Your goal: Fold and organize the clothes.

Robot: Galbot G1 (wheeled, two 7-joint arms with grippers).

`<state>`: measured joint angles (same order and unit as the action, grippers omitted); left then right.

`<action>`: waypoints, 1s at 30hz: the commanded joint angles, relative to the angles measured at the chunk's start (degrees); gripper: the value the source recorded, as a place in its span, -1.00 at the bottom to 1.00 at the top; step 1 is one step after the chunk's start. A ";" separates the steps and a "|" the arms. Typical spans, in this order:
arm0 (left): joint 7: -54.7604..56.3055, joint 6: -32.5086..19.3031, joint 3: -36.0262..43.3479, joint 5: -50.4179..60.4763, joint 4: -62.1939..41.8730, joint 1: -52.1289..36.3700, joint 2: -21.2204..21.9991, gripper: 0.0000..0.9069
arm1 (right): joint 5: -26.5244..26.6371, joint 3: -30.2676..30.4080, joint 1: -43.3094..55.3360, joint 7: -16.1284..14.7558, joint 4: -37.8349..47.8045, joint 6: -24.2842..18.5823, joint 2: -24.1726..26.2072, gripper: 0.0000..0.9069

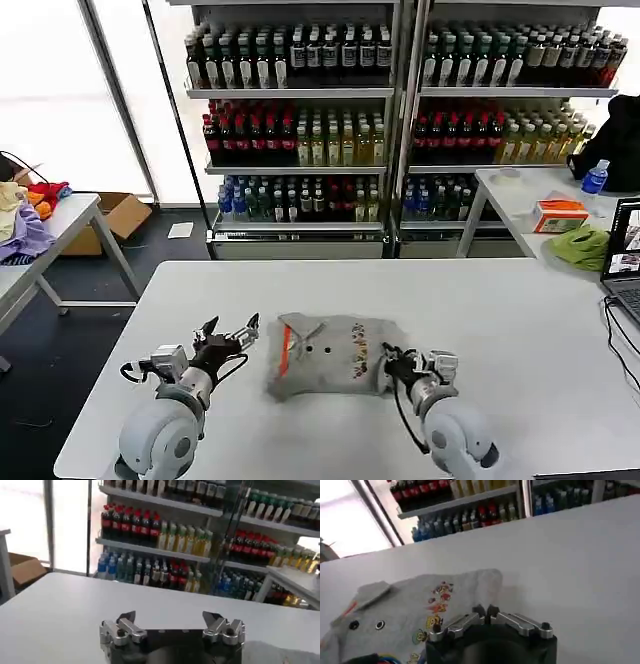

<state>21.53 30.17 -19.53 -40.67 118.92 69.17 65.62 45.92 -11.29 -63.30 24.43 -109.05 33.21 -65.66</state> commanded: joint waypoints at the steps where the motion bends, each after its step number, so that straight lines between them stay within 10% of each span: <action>1: 0.00 0.10 0.03 0.12 0.28 0.38 0.28 1.00 | -4.14 -4.51 3.53 -4.74 7.60 -0.13 8.30 -1.00; 3: -0.03 0.10 0.12 0.14 0.40 0.54 0.27 1.00 | -7.93 -4.85 4.56 -5.90 10.04 -1.47 7.11 -1.00; 4: -0.06 0.11 0.15 0.13 0.46 0.60 0.25 1.00 | -9.24 -4.92 4.90 -6.10 11.20 -1.76 6.73 -0.56; 5: -0.09 0.22 0.16 0.13 0.52 0.64 0.27 1.00 | -9.50 -5.17 5.51 -6.37 12.09 -1.62 6.10 1.00; 13: -0.25 0.41 -0.31 0.12 1.02 2.05 0.19 1.00 | -18.61 -10.23 -0.10 -6.46 1.59 -2.60 3.90 1.00; 19: -0.24 0.50 0.63 0.32 0.92 1.98 1.15 1.00 | -10.65 -9.40 -7.80 -4.25 -13.48 -0.07 5.89 1.00; 30: -0.25 0.66 0.37 0.42 1.21 3.31 1.20 1.00 | 3.09 -3.74 -11.31 -0.42 -13.64 0.20 9.90 1.00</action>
<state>21.33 30.77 -19.27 -40.30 119.97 71.65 66.48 38.81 -17.26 -70.13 21.14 -117.11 32.98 -58.22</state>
